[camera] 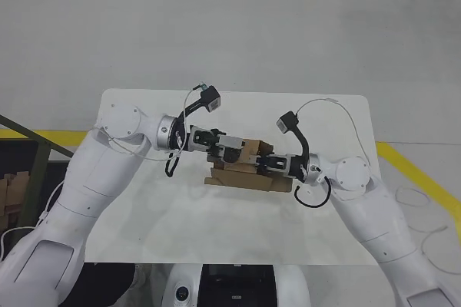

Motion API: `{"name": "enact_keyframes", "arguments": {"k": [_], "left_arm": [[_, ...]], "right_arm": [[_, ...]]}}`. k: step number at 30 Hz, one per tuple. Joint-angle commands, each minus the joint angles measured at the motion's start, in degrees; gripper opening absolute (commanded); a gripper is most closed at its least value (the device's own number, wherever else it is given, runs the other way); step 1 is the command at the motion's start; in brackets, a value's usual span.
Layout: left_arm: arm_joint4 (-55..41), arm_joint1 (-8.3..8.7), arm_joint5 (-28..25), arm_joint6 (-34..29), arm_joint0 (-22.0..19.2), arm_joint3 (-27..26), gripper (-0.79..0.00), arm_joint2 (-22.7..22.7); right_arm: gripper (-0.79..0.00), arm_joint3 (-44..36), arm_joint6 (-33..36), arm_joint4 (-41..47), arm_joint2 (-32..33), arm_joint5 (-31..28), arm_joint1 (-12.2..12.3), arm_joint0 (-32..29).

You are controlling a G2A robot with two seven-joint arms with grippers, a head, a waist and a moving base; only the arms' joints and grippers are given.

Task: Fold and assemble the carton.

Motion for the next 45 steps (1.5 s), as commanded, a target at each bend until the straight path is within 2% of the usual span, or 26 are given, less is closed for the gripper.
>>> {"name": "enact_keyframes", "arguments": {"k": [1, 10, 15, 23, 31, 45], "left_arm": [[0.36, -0.01, -0.1, 0.33, 0.03, 0.04, 0.0, 0.01], [-1.79, 0.59, -0.29, 3.45, 1.96, -0.79, 0.0, -4.11], [-0.99, 0.98, 1.34, 5.33, 3.3, -1.34, 0.0, -5.74], [0.69, 1.17, 1.67, 5.38, 4.03, -1.6, 0.0, -5.93], [3.09, 0.99, 1.61, 8.51, 3.44, -0.32, 0.0, -5.44], [2.07, 0.6, 1.91, 7.54, 2.31, -0.4, 0.0, -4.41]], "right_arm": [[-0.785, -0.37, 0.01, -0.04, 0.3, 0.08, 0.07, -0.26], [-0.785, -1.05, -0.44, 0.44, 1.87, 0.06, 0.38, -1.43], [-0.785, -1.95, -0.34, 0.65, 3.06, -0.11, 0.65, -2.24], [-0.785, -3.56, 0.16, 1.42, 3.93, -0.3, 0.88, -3.43], [-0.785, -4.41, 1.8, 2.58, 2.82, -1.33, 0.78, -4.34], [-0.785, -3.93, 3.13, 3.08, -0.47, -1.61, 0.06, -2.82]]}}
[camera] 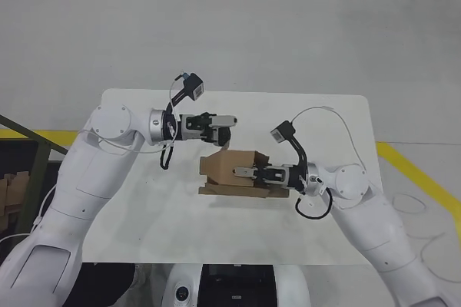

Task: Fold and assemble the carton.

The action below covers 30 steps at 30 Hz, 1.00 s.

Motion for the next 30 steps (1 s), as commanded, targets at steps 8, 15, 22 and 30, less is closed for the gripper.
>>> {"name": "enact_keyframes", "arguments": {"k": [8, 15, 22, 30], "left_arm": [[0.01, 0.0, -0.22, -0.45, -0.25, 0.0, 0.0, -0.29], [5.28, 0.68, -3.03, 5.46, 2.2, -2.23, 0.0, -3.49], [5.2, 1.09, -3.06, 5.32, 4.44, -5.01, 0.0, -5.02], [9.19, 1.58, -5.17, 8.96, 7.04, -8.6, 0.0, -7.29]], "right_arm": [[-0.785, 0.63, -0.26, 0.54, -0.4, -0.03, -0.21, 0.48], [-0.785, 1.0, -1.3, 0.84, 1.0, -0.02, -0.04, 0.24], [-0.785, 0.18, -3.51, -0.84, 3.09, 1.21, 0.34, -0.29], [-0.785, -0.41, -7.24, -1.47, 5.47, 3.57, 0.63, -0.88]]}}
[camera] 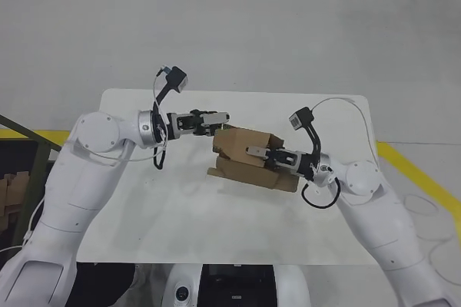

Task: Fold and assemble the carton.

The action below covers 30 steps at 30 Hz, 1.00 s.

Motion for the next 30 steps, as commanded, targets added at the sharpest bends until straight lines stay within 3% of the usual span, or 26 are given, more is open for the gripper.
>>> {"name": "enact_keyframes", "arguments": {"k": [1, 14, 30], "left_arm": [[0.73, 0.1, -0.16, 0.98, 0.65, -0.72, 0.0, -0.55], [-1.01, 0.34, -0.23, -0.16, 2.78, -4.86, 0.0, -1.45], [-1.33, 0.16, -0.1, -1.2, 2.25, -5.5, 0.0, 0.08]], "right_arm": [[-0.785, -0.1, -0.49, 0.11, 0.52, 0.25, 0.06, -0.14], [-0.785, -1.52, -2.61, 0.27, 1.58, 0.73, 0.07, -0.64], [-0.785, -1.99, -5.92, 1.04, 1.48, 0.81, -0.39, -0.49]]}}
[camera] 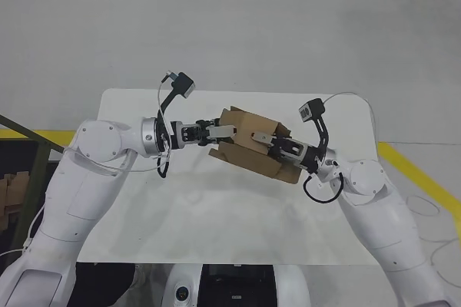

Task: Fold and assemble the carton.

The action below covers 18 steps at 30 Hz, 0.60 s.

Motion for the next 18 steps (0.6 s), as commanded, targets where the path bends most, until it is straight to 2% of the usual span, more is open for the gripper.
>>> {"name": "enact_keyframes", "arguments": {"k": [1, 18], "left_arm": [[-0.66, 0.04, 0.15, -0.55, 0.07, -0.16, 0.0, -0.2], [-2.16, 0.23, 1.03, -3.34, 0.76, -2.93, 0.0, 0.01]], "right_arm": [[-0.785, 0.13, -0.61, -0.16, 0.17, 0.08, -0.03, 0.03], [-0.785, -0.15, -7.86, -1.79, 0.15, 2.16, -0.71, 0.48]]}}
